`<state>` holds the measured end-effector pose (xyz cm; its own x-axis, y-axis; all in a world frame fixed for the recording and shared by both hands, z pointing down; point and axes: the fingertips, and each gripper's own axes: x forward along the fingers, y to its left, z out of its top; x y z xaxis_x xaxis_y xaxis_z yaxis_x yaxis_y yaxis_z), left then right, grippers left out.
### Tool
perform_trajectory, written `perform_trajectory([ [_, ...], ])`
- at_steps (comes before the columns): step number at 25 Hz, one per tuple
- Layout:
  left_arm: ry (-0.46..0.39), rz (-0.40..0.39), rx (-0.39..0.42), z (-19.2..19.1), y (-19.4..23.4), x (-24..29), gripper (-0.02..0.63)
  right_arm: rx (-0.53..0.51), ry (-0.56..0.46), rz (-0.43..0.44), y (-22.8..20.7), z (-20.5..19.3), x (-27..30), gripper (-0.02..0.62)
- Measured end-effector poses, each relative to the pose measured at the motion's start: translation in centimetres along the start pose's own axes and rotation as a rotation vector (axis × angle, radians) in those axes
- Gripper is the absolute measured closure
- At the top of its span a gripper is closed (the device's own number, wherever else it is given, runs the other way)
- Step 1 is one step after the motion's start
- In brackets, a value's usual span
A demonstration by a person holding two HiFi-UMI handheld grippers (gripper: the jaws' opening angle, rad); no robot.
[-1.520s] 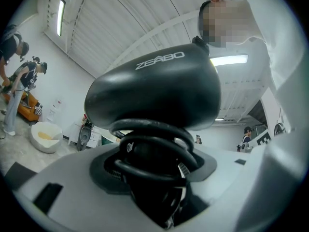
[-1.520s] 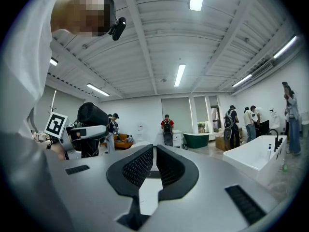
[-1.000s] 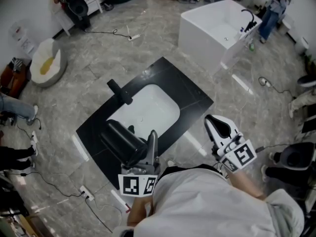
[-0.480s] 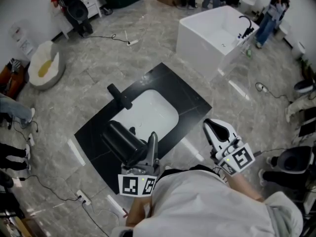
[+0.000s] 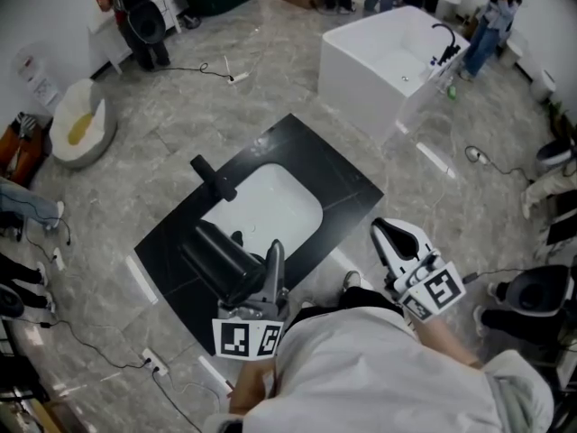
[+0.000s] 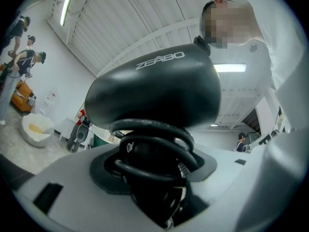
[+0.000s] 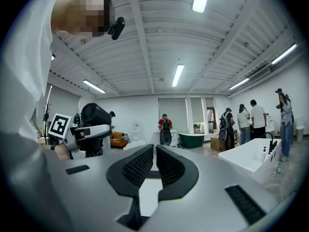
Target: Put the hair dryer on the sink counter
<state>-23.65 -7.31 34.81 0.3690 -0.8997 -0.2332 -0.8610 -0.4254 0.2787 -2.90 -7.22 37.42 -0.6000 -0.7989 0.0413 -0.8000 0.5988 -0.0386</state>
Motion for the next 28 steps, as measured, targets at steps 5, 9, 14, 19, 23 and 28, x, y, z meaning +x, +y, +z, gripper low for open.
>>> perform_trajectory([
  [5,0.006,0.027,0.003,-0.5,-0.4,0.5,0.327,0.009,-0.009,0.038,-0.8,0.1,0.7,0.549],
  [9,0.005,0.057,0.022,-0.6,-0.9,2.3,0.327,0.026,-0.016,0.065,-2.8,0.3,1.4,0.549],
  [14,-0.002,0.093,0.017,-0.8,-2.0,4.9,0.328,0.035,-0.023,0.095,-6.7,1.1,2.3,0.549],
  [19,-0.004,0.143,0.041,-0.9,-2.6,6.5,0.328,0.04,-0.03,0.144,-9.1,1.7,3.7,0.549],
  [23,0.014,0.181,0.065,-1.7,-2.8,7.2,0.328,0.054,-0.024,0.19,-9.9,1.4,4.7,0.549],
  [28,0.043,0.215,0.071,-2.6,-2.6,7.8,0.328,0.07,-0.015,0.222,-10.6,0.9,5.4,0.549],
])
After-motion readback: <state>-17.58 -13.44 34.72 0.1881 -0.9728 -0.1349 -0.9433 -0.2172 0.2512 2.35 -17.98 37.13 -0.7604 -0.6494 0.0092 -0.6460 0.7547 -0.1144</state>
